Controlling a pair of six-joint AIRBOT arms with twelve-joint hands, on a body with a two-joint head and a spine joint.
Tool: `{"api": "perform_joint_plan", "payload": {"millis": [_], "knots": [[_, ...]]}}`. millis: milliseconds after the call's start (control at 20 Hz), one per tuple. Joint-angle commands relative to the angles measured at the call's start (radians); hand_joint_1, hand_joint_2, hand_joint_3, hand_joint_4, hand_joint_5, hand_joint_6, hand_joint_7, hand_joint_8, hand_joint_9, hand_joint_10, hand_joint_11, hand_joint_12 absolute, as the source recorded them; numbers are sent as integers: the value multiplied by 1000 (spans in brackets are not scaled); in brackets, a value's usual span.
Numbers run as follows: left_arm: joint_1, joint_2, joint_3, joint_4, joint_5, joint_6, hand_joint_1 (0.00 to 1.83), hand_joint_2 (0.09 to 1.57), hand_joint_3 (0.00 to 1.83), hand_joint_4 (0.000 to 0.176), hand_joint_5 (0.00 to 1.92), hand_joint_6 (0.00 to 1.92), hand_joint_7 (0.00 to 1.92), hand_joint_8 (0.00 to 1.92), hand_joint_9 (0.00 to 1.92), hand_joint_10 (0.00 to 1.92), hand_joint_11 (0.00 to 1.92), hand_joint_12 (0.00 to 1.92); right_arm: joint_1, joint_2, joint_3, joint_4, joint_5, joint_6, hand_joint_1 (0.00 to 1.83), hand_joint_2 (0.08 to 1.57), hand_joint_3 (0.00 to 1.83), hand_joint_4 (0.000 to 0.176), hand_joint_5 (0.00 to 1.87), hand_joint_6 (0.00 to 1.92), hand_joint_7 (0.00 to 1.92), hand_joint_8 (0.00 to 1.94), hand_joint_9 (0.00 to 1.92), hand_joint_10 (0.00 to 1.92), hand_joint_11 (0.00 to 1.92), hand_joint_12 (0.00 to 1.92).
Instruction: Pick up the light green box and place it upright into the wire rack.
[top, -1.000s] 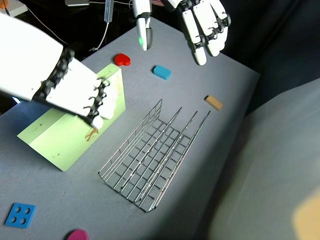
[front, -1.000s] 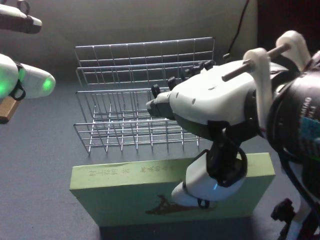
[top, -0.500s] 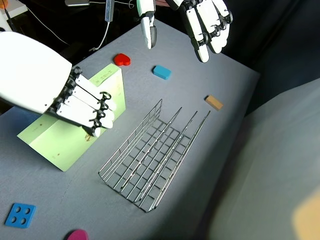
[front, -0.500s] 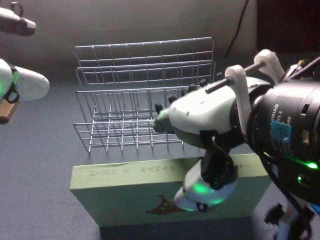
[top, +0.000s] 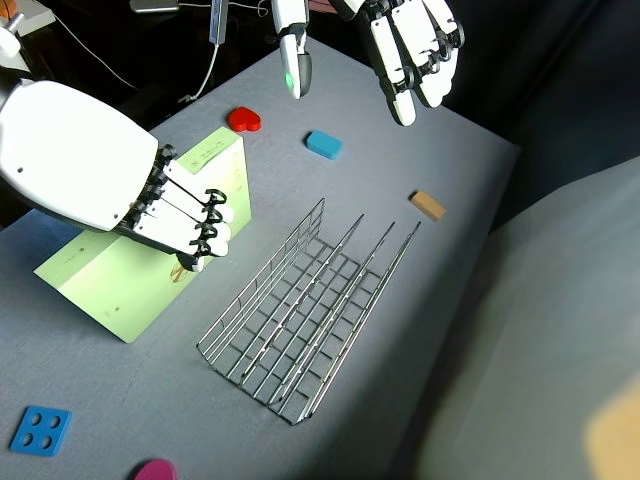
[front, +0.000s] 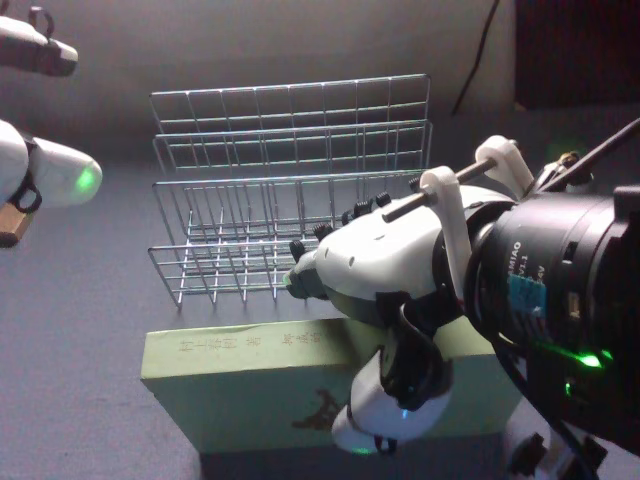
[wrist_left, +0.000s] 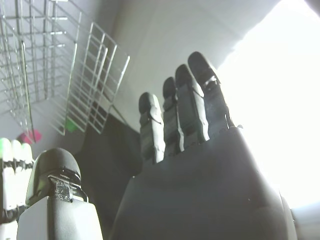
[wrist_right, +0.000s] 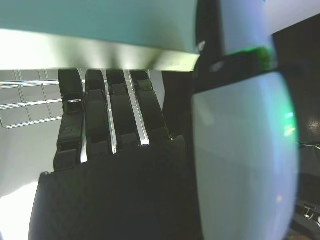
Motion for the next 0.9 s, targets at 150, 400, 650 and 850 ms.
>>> {"api": "perform_joint_plan", "payload": {"millis": [150,400,650,850], "knots": [[-16,2,-2,54,-53,5,264,1088,4,93,275,5,210,1,211,1,0,701,0,-9,2,-61,39,5,964,989,7,0,356,20,397,14,366,35,58,1121],[-18,2,-2,54,-51,5,264,1090,2,93,276,3,202,0,210,1,0,735,-1,-11,6,-66,40,4,1099,1074,2,0,889,61,984,53,972,173,658,1213],[-27,2,-2,54,-49,5,265,1092,2,93,270,0,203,0,210,1,0,743,6,-6,6,-66,37,-4,1367,1114,1,0,896,991,1001,950,935,1228,875,1374],[-29,2,-2,54,-47,5,264,1094,2,93,280,4,213,4,233,9,0,741,51,29,-11,-65,51,-37,1369,1139,1,0,858,975,970,1050,859,1381,838,1466]]}}
